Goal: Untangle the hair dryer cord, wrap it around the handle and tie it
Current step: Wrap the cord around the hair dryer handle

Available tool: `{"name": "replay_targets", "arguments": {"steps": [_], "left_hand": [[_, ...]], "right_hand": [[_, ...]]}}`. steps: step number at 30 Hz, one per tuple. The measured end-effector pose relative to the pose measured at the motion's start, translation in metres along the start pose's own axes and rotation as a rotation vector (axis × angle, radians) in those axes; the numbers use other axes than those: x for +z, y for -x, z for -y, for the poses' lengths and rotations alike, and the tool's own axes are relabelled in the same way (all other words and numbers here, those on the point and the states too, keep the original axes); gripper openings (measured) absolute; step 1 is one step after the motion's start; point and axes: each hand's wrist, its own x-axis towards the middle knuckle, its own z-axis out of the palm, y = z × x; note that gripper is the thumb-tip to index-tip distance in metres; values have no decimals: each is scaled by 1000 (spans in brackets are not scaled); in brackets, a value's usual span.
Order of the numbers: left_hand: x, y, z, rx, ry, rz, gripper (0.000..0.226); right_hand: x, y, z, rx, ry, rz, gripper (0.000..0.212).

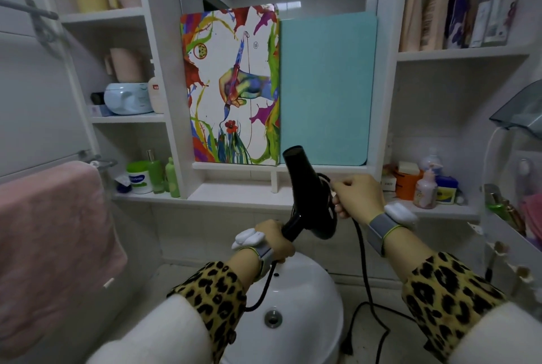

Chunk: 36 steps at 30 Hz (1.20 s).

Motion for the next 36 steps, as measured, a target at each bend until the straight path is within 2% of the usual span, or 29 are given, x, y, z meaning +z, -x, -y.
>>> {"name": "replay_targets", "arguments": {"steps": [4,7,11,15,20,23,24,26,27,31,34,36], "left_hand": [[4,-6,-10,-112,335,6,21],[3,-9,-23,-113,518,-5,24],[-9,0,-32,13,763,138,11],[-31,12,-19,140,758,309,19],[-58,21,-1,298,519,587,18],[-72,24,4,321,378,685,17],[-77,25,7,314,325,702,16],[-87,23,12,295,188,694,15],[-93,22,14,286,96,669,15],[-104,7,13,237,-348,555,23],[-95,-4,12,183,-715,558,20],[-81,-11,17,143,-811,544,18]], "right_hand": [[17,17,-9,-84,-91,58,29],[34,32,-22,-102,-292,106,28],[42,40,-42,2,-569,311,32],[30,31,-59,67,-588,435,38],[27,24,-64,0,-378,696,16],[23,14,-69,9,-55,768,50],[17,9,-72,-17,104,741,50],[3,-5,-77,-113,343,663,24],[-5,-11,-77,-137,377,640,18],[-20,-35,-60,-296,494,476,33],[-19,-44,-46,-433,637,380,30],[-10,-42,-40,-482,767,344,24]]}}
